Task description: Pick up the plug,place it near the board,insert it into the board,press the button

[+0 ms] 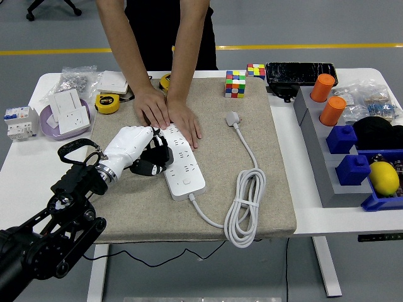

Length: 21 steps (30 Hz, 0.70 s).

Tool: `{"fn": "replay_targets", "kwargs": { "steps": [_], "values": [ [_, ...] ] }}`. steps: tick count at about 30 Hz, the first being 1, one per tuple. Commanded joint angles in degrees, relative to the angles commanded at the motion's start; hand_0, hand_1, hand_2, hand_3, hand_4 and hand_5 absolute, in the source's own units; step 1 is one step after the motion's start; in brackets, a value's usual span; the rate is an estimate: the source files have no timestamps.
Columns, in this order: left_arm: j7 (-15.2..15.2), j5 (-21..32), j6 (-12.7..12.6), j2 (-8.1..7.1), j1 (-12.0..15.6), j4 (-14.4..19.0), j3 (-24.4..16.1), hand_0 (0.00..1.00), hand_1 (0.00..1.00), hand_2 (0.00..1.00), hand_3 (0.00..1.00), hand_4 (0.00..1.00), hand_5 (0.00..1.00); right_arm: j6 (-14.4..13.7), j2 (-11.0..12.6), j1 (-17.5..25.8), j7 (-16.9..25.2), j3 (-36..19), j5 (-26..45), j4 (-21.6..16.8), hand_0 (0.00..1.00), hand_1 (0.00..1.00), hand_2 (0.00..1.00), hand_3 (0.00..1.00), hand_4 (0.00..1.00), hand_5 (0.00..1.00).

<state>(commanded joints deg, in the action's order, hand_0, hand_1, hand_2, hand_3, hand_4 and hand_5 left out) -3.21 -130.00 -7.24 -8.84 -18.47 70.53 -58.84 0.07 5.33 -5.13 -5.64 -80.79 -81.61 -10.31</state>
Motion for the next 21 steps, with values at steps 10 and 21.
{"fn": "replay_targets", "kwargs": {
  "steps": [10, 21],
  "values": [
    [0.26, 0.0, -0.3, -0.44, -0.61, -1.18, 0.7, 0.565, 0.427, 0.315, 0.426, 0.609, 0.002, -0.03, 0.11, -0.4, 0.13, 0.29, 0.33, 0.0, 0.869, 0.724, 0.716, 0.707, 0.998, 0.665],
    [0.19, 0.0, -0.02, -0.82, -0.84, -1.46, 1.79, 0.565, 0.429, 0.316, 0.429, 0.61, 0.002, -0.03, 0.14, -0.37, 0.16, 0.2, 0.3, 0.0, 0.869, 0.724, 0.716, 0.708, 0.998, 0.665]
  ]
}}
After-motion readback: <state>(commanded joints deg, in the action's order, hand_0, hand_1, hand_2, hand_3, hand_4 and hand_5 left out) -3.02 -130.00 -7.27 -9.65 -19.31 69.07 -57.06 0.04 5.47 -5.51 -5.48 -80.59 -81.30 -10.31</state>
